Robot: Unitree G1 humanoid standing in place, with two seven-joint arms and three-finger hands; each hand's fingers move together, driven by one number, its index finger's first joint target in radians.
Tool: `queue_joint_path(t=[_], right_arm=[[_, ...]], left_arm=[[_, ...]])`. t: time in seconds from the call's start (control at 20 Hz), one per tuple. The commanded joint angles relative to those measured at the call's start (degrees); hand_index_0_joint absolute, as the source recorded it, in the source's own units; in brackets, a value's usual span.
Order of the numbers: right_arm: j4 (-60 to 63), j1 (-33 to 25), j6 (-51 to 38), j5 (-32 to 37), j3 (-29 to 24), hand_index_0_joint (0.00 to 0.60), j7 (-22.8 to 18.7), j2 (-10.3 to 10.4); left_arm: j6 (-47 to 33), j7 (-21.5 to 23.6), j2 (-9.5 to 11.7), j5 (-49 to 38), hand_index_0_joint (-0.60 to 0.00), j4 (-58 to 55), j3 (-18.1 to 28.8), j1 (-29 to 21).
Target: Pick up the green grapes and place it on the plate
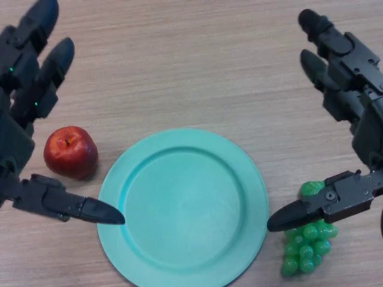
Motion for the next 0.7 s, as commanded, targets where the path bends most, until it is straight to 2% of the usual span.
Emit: queue_joint_path(t=[0.05, 0.15, 0.35, 0.5, 0.6, 0.7], right_arm=[[-3.1, -1.4, -5.5, -2.1, -0.5, 0.0, 0.2, 0.4], [-3.1, -1.8, -4.8, -3.3, 0.0, 0.0, 0.9, 1.2], [-3.1, -2.5, -3.9, -4.2, -0.2, 0.0, 1.7, 2.2], [-3.1, -2.6, -3.9, -4.0, -0.7, 0.0, 2.2, 2.2], [-3.1, -2.3, -4.2, -3.7, -1.3, 0.0, 2.7, 2.0], [-2.8, -1.0, -5.2, -4.9, -0.4, 0.0, 3.1, 1.7]], left_arm=[[-9.8, -2.0, 0.9, 1.2, 0.0, -1.6, 3.6, 0.3], [-10.5, -1.8, 0.6, 0.5, 0.0, -0.4, 4.7, 0.0], [-12.9, -1.0, 1.5, -0.8, 0.0, 2.0, 6.3, -0.3], [-15.3, -0.8, 0.9, 3.9, 0.0, 2.7, 4.1, 0.6], [-18.7, -2.2, 0.3, 7.3, 0.0, 4.7, 3.0, 1.0], [-21.3, -2.4, 0.4, 8.8, 0.0, 7.8, 3.4, 0.6]])
